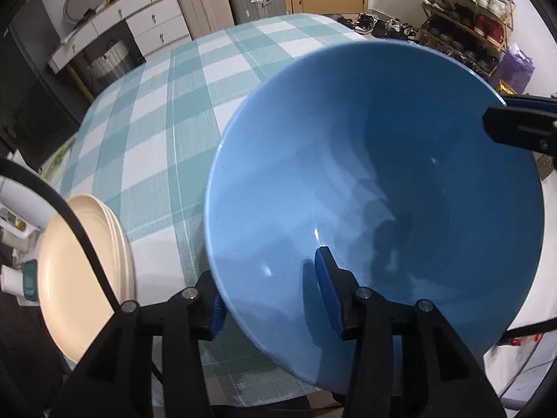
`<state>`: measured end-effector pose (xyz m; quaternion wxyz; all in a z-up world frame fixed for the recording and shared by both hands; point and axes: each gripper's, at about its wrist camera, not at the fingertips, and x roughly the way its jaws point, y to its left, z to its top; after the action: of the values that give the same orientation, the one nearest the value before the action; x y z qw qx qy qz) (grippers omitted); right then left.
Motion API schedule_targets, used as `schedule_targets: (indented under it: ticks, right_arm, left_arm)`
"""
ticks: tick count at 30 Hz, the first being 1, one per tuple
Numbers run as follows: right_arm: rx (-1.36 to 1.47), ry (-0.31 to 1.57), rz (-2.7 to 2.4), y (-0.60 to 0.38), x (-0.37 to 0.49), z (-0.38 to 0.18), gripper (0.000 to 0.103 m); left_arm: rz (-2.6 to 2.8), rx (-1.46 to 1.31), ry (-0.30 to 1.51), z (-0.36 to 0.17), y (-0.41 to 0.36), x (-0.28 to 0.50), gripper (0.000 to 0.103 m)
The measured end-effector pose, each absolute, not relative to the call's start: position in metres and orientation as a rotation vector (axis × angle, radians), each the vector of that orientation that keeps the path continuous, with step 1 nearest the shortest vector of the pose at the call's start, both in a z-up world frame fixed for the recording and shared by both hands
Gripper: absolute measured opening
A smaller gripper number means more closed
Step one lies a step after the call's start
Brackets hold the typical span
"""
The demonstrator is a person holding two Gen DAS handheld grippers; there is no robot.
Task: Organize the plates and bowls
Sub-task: 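Carry the held blue bowl with the left gripper over the nested bowls, then lower the blue bowl onto the nested bowls and open the left gripper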
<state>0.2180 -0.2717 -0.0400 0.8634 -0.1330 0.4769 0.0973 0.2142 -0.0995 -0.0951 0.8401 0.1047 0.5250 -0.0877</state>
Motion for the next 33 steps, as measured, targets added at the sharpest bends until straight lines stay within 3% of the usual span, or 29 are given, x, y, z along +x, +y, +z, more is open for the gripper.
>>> schedule_targets:
  ticks: [11,26,30,33]
  right_arm:
    - [-0.193,0.963,0.189,-0.295,0.224,-0.04,0.012]
    - [0.173,1.126,0.239,-0.335,0.247,-0.101,0.017]
    - [0.185,1.148,0.217,-0.336,0.252,-0.11,0.028]
    - [0.173,1.161,0.226,-0.333,0.255,-0.119,0.03]
  left_arm:
    - [-0.196,0.181,1.102,-0.094,-0.098,0.217,0.047]
    - [-0.171,0.08,1.113,-0.091,-0.084,0.226,0.052]
    - [-0.177,0.065,1.121,-0.095,-0.08,0.236,0.057]
    - [-0.189,0.052,1.106,-0.097,-0.077,0.238,0.062]
